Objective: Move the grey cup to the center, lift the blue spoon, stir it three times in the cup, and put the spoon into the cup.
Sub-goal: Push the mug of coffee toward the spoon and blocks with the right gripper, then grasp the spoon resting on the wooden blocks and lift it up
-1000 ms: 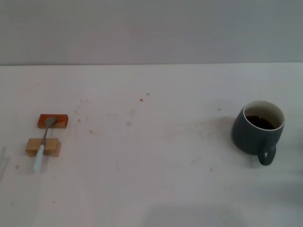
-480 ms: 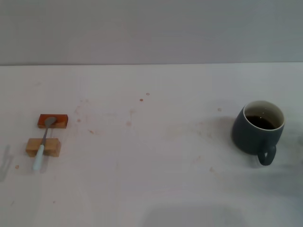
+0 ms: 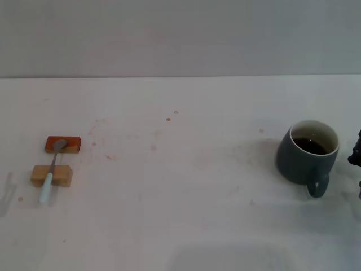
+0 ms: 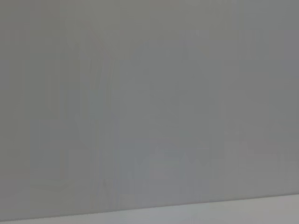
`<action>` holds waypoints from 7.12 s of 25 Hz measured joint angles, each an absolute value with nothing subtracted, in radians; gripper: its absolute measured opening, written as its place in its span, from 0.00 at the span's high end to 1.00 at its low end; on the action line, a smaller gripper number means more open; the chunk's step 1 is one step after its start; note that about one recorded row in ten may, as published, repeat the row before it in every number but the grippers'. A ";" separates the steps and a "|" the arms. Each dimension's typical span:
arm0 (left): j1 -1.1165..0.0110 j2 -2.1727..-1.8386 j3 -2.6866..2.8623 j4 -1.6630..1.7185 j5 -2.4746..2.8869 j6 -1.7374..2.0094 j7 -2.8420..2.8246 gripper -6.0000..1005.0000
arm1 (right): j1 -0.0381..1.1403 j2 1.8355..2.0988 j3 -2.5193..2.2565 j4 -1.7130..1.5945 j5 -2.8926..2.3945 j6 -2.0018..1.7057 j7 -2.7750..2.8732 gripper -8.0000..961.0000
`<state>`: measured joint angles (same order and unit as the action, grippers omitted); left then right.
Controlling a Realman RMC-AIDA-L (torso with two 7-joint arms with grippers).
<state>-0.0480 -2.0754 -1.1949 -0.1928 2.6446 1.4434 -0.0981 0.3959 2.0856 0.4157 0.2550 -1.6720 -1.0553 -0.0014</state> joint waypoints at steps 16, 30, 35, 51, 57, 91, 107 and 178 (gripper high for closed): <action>-0.048 -2.075 -1.195 -0.192 2.646 1.443 -0.098 0.17 | 0.415 2.088 0.323 0.285 -1.672 -1.049 0.005 0.99; -0.055 -2.077 -1.194 -0.192 2.646 1.443 -0.098 0.17 | 0.453 2.088 0.241 0.338 -1.672 -1.014 0.006 0.99; -0.055 -2.077 -1.193 -0.192 2.646 1.444 -0.098 0.17 | 0.460 2.088 0.223 0.358 -1.675 -1.014 0.007 0.99; -0.057 -2.077 -1.193 -0.189 2.645 1.443 -0.098 0.17 | 0.482 2.089 0.218 0.396 -1.746 -1.013 0.006 0.99; -0.057 -2.077 -1.193 -0.185 2.645 1.444 -0.098 0.17 | 0.485 2.089 0.256 0.355 -1.740 -0.992 0.006 0.99; -0.057 -2.077 -1.193 -0.187 2.640 1.440 -0.098 0.18 | 0.563 2.089 0.304 0.413 -1.820 -0.865 0.005 0.99; -0.058 -2.077 -1.193 -0.189 2.640 1.440 -0.098 0.18 | 0.590 2.092 0.304 0.493 -1.884 -0.819 0.005 0.99; -0.019 -2.075 -0.911 -0.249 2.642 1.319 -0.166 0.19 | 0.269 2.082 0.696 0.234 -1.975 -1.347 -0.002 0.99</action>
<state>-0.0186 -2.0747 -0.9114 -0.2486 2.6421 1.3194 -0.1662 0.2691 2.0820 0.6955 0.2336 -1.9753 -1.3472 -0.0018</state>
